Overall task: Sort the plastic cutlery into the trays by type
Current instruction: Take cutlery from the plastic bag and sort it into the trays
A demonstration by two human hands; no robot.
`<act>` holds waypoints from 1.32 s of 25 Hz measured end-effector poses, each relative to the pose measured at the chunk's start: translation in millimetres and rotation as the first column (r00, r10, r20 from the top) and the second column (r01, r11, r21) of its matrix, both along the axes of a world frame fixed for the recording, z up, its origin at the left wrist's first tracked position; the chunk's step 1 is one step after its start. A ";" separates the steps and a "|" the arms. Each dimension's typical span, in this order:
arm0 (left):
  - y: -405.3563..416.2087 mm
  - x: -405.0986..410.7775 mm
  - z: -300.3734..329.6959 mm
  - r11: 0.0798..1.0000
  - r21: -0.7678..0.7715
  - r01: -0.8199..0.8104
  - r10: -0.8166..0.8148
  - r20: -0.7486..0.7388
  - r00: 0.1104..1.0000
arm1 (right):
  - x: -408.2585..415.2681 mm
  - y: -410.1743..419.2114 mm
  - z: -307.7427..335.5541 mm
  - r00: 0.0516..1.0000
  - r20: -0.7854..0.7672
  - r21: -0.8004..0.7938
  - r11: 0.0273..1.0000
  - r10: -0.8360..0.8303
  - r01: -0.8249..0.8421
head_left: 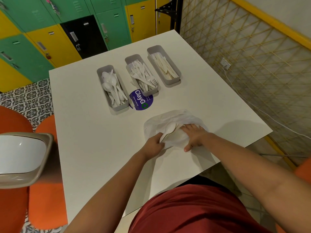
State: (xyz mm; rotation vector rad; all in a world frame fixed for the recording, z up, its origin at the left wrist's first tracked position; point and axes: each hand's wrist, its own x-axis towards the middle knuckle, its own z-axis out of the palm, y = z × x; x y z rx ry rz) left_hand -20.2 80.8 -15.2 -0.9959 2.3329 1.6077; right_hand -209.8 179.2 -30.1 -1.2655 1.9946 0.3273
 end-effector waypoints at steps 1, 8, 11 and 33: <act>0.3 0.7 -1.0 0.999 0.027 -0.031 0.032 -0.018 0.999 | -0.1 -0.1 0.1 1.000 0.003 0.003 1.000 0.000 0.000; -12.3 1.9 -1.2 0.924 0.286 -0.256 0.277 -0.036 0.960 | 0.4 0.2 2.4 1.000 -0.015 0.041 0.999 0.008 -0.007; -21.1 1.4 1.1 0.801 0.396 -0.449 0.531 -0.123 0.839 | 2.6 -1.2 4.7 0.998 -0.049 0.047 0.999 0.029 -0.027; -49.9 -65.7 46.1 0.417 0.500 -0.759 0.864 0.041 0.502 | 38.1 -91.0 75.5 0.614 0.663 -0.178 0.707 -0.428 0.685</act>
